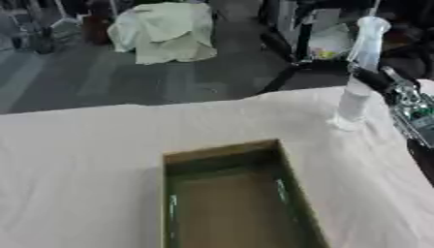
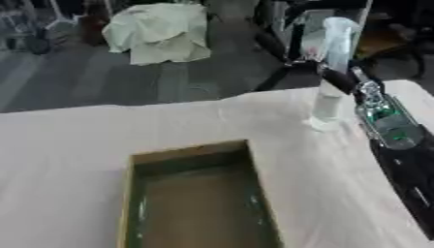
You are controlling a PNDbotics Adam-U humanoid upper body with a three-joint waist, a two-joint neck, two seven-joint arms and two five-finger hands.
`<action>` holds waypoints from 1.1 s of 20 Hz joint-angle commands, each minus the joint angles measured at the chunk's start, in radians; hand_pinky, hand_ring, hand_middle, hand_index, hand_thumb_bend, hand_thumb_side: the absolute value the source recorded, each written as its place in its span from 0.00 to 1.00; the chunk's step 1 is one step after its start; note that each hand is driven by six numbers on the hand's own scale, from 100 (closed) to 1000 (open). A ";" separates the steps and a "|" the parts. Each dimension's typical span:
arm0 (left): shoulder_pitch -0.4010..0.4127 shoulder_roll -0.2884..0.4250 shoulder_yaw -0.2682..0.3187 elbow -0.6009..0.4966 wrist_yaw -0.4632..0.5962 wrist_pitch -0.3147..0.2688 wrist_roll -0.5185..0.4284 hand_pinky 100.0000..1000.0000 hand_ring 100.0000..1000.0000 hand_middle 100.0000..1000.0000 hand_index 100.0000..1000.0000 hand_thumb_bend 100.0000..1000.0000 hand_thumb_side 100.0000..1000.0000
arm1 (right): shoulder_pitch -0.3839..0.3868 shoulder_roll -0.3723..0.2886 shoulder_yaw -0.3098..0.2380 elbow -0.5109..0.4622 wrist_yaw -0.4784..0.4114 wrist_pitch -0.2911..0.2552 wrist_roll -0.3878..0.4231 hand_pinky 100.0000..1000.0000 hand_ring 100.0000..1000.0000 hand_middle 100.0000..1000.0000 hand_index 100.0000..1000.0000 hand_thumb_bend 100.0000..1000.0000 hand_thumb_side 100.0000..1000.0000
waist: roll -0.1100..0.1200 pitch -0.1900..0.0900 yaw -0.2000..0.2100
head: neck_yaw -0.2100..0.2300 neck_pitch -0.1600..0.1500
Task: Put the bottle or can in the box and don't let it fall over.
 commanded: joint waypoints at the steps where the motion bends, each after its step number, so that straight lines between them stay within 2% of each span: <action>1: 0.003 0.015 0.002 0.003 -0.008 0.004 -0.002 1.00 0.80 0.89 0.76 0.00 0.94 | -0.010 -0.044 -0.011 -0.023 -0.018 -0.003 -0.004 1.00 0.99 1.00 1.00 0.00 0.60 | -0.009 -0.010 0.002 | -0.004 -0.018; 6: 0.002 0.014 0.000 0.003 -0.009 0.004 -0.004 1.00 0.80 0.89 0.77 0.00 0.94 | -0.008 -0.043 -0.011 -0.023 -0.040 -0.007 -0.003 0.95 0.88 1.00 1.00 0.00 0.60 | -0.009 -0.006 0.004 | -0.007 -0.020; 8: 0.001 0.014 0.000 0.003 -0.010 0.004 -0.006 1.00 0.80 0.89 0.77 0.00 0.94 | -0.008 -0.042 -0.013 -0.022 -0.056 -0.009 -0.006 0.93 0.87 1.00 0.97 0.00 0.59 | -0.010 -0.005 0.005 | -0.008 -0.021; 13: 0.000 0.013 0.000 0.004 -0.013 0.003 -0.008 1.00 0.80 0.89 0.77 0.00 0.94 | -0.005 -0.039 -0.014 -0.015 -0.109 -0.012 -0.023 0.88 0.84 0.92 0.92 0.00 0.58 | -0.011 -0.003 0.008 | -0.009 -0.024; 22: 0.001 0.011 0.001 0.006 -0.017 0.001 -0.009 1.00 0.80 0.89 0.77 0.00 0.94 | 0.004 -0.043 -0.012 -0.017 -0.167 -0.040 -0.035 0.84 0.76 0.88 0.85 0.00 0.55 | -0.011 0.002 0.011 | -0.012 -0.025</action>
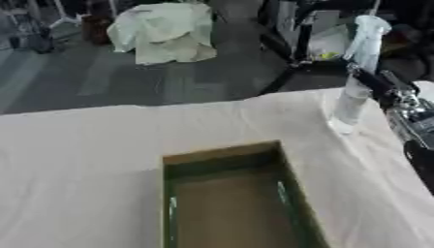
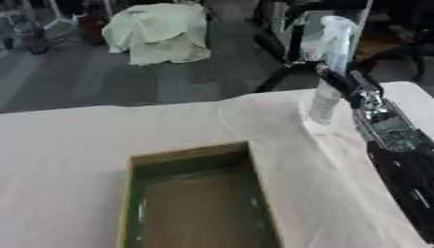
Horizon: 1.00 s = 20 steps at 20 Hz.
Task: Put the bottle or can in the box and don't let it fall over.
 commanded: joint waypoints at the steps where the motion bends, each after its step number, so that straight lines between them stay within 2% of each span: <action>1: 0.006 0.011 0.003 0.011 -0.007 0.004 -0.003 1.00 0.80 0.89 0.77 0.00 0.94 | -0.007 -0.039 -0.006 -0.013 -0.022 -0.010 -0.002 0.84 0.75 0.87 0.85 0.00 0.54 | -0.007 -0.009 0.002 | -0.003 -0.013; 5: 0.006 0.011 0.002 0.011 -0.007 0.004 -0.004 1.00 0.80 0.89 0.77 0.00 0.94 | -0.003 -0.041 -0.004 -0.010 -0.029 -0.014 -0.007 0.80 0.71 0.84 0.82 0.00 0.46 | -0.007 -0.008 0.003 | -0.002 -0.013; 11: 0.005 0.008 0.002 0.011 -0.008 0.004 -0.005 1.00 0.80 0.89 0.76 0.00 0.93 | 0.001 -0.044 -0.007 -0.016 -0.014 -0.034 -0.044 0.65 0.57 0.72 0.69 0.00 0.19 | -0.008 -0.007 0.003 | -0.001 -0.012; 14: 0.004 0.008 0.003 0.011 -0.008 0.005 -0.006 1.00 0.80 0.89 0.76 0.00 0.93 | 0.003 -0.044 -0.007 -0.023 -0.008 -0.053 -0.069 0.58 0.49 0.63 0.62 0.00 0.01 | -0.009 -0.007 0.004 | -0.003 -0.013; 18: 0.003 0.005 0.003 0.011 -0.008 0.005 -0.006 1.00 0.80 0.89 0.76 0.00 0.94 | 0.006 -0.040 -0.008 -0.026 -0.017 -0.069 -0.090 0.53 0.42 0.56 0.56 0.00 0.00 | -0.010 -0.005 0.005 | -0.003 -0.013; 20: 0.004 0.005 0.003 0.011 -0.009 0.005 -0.006 1.00 0.80 0.89 0.76 0.00 0.93 | 0.006 -0.039 -0.010 -0.028 -0.036 -0.077 -0.102 0.49 0.39 0.53 0.51 0.00 0.10 | -0.010 -0.004 0.005 | -0.003 -0.013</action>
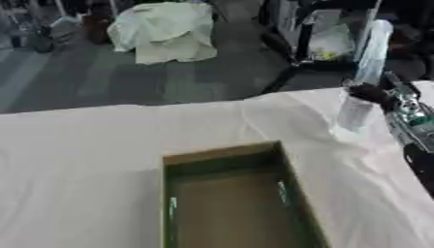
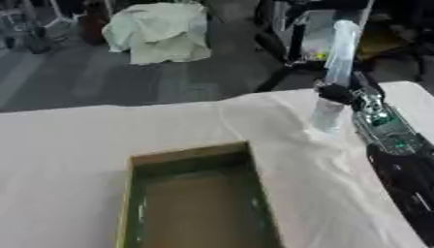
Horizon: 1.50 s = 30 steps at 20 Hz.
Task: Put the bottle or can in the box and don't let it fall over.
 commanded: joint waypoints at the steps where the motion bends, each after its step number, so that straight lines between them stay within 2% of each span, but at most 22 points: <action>1: 0.005 0.005 0.003 0.011 -0.002 0.009 -0.003 1.00 0.80 0.89 0.76 0.00 0.93 | -0.009 -0.036 -0.011 -0.023 -0.028 -0.016 -0.023 0.48 0.39 0.52 0.49 0.00 0.17 | -0.008 -0.010 0.000 | 0.000 -0.009; 2: 0.005 0.005 0.003 0.011 -0.002 0.008 -0.003 1.00 0.80 0.89 0.76 0.00 0.93 | -0.008 -0.036 -0.010 -0.025 -0.038 -0.024 -0.031 0.45 0.36 0.49 0.45 0.00 0.30 | -0.008 -0.010 0.000 | 0.000 -0.009; 3: 0.005 0.005 0.003 0.011 -0.002 0.008 -0.003 1.00 0.80 0.89 0.76 0.00 0.93 | -0.007 -0.036 -0.011 -0.029 -0.047 -0.034 -0.041 0.41 0.33 0.46 0.42 0.00 0.36 | -0.008 -0.010 0.000 | 0.000 -0.008; 5: 0.006 0.005 0.002 0.011 -0.002 0.008 -0.003 1.00 0.79 0.89 0.75 0.00 0.93 | -0.005 -0.037 -0.009 -0.038 -0.064 -0.056 -0.065 0.27 0.25 0.38 0.33 0.00 0.36 | -0.007 -0.011 0.000 | 0.000 -0.007; 9: 0.005 0.005 0.002 0.011 -0.002 0.008 -0.003 1.00 0.79 0.89 0.75 0.00 0.93 | 0.002 -0.039 -0.006 -0.064 -0.102 -0.092 -0.112 0.16 0.15 0.28 0.25 0.00 0.34 | -0.009 -0.013 0.000 | 0.000 -0.004; 10: 0.005 0.005 0.002 0.011 -0.001 0.008 -0.003 1.00 0.79 0.89 0.75 0.00 0.93 | 0.003 -0.040 -0.005 -0.071 -0.111 -0.099 -0.121 0.13 0.11 0.24 0.23 0.00 0.25 | -0.009 -0.014 0.000 | 0.000 -0.004; 11: 0.004 0.005 0.002 0.011 -0.001 0.009 -0.003 1.00 0.79 0.89 0.75 0.00 0.93 | 0.004 -0.040 -0.005 -0.079 -0.120 -0.108 -0.130 0.11 0.10 0.22 0.21 0.00 0.22 | -0.010 -0.015 0.000 | 0.001 -0.003; 14: 0.005 0.006 0.002 0.012 0.000 0.009 -0.003 1.00 0.79 0.89 0.74 0.00 0.93 | 0.009 -0.042 -0.005 -0.108 -0.150 -0.146 -0.144 0.08 0.05 0.15 0.15 0.00 0.13 | -0.011 -0.018 -0.001 | 0.004 0.001; 16: 0.004 0.007 0.003 0.012 0.001 0.009 -0.003 1.00 0.79 0.89 0.74 0.00 0.93 | 0.012 -0.043 -0.004 -0.119 -0.166 -0.167 -0.151 0.06 0.03 0.13 0.12 0.00 0.35 | -0.011 -0.020 -0.002 | 0.003 0.003; 17: 0.004 0.007 0.003 0.011 0.001 0.009 -0.003 1.00 0.79 0.89 0.74 0.00 0.93 | 0.014 -0.044 -0.004 -0.121 -0.173 -0.175 -0.157 0.05 0.02 0.12 0.11 0.00 0.37 | -0.011 -0.021 -0.002 | 0.003 0.003; 25: 0.006 0.009 0.003 0.012 0.003 0.011 -0.005 1.00 0.79 0.89 0.74 0.00 0.93 | 0.025 -0.050 0.001 -0.168 -0.192 -0.229 -0.156 0.04 0.00 0.09 0.09 0.00 0.42 | -0.011 -0.030 -0.008 | 0.005 0.011; 30: 0.005 0.011 0.004 0.012 0.005 0.012 -0.006 1.00 0.79 0.89 0.73 0.00 0.93 | 0.032 -0.053 0.000 -0.189 -0.198 -0.243 -0.167 0.03 0.00 0.07 0.09 0.00 0.41 | -0.013 -0.037 -0.009 | 0.005 0.013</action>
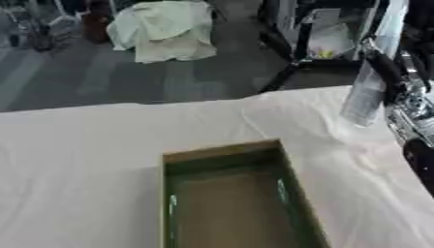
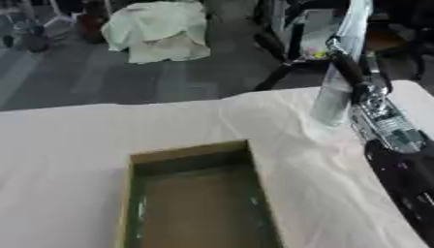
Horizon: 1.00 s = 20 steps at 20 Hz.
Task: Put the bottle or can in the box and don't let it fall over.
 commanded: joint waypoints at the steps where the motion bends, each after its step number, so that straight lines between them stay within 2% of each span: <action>1: 0.005 0.012 -0.001 0.012 0.006 0.009 -0.003 1.00 0.79 0.89 0.73 0.00 0.93 | -0.010 -0.052 -0.007 -0.039 -0.010 -0.015 -0.006 0.03 0.00 0.07 0.08 0.00 0.41 | -0.010 -0.027 -0.002 | 0.001 0.005; 11: 0.005 0.031 0.003 -0.017 0.016 0.002 0.003 1.00 0.79 0.91 0.73 0.00 0.90 | 0.003 -0.059 -0.003 -0.085 -0.013 -0.032 -0.015 0.03 0.00 0.07 0.08 0.00 0.41 | -0.009 -0.046 -0.006 | 0.010 0.038; 16: 0.011 0.138 0.038 -0.208 0.056 -0.041 0.039 1.00 0.85 0.97 0.78 0.00 0.79 | 0.012 -0.069 0.004 -0.128 0.011 -0.033 -0.021 0.03 0.00 0.07 0.08 0.00 0.41 | 0.000 -0.073 -0.001 | -0.043 0.061; 18: 0.030 0.195 0.055 -0.292 0.095 -0.061 0.071 1.00 0.86 0.99 0.79 0.00 0.78 | 0.009 -0.068 0.012 -0.141 0.022 -0.024 -0.022 0.02 0.00 0.07 0.08 0.00 0.41 | 0.005 -0.086 0.004 | -0.053 0.071; 20: 0.048 0.234 0.065 -0.320 0.127 -0.086 0.093 1.00 0.86 0.99 0.79 0.00 0.77 | 0.005 -0.063 0.022 -0.150 0.035 -0.015 -0.020 0.02 0.00 0.06 0.08 0.00 0.41 | 0.006 -0.099 0.008 | -0.057 0.077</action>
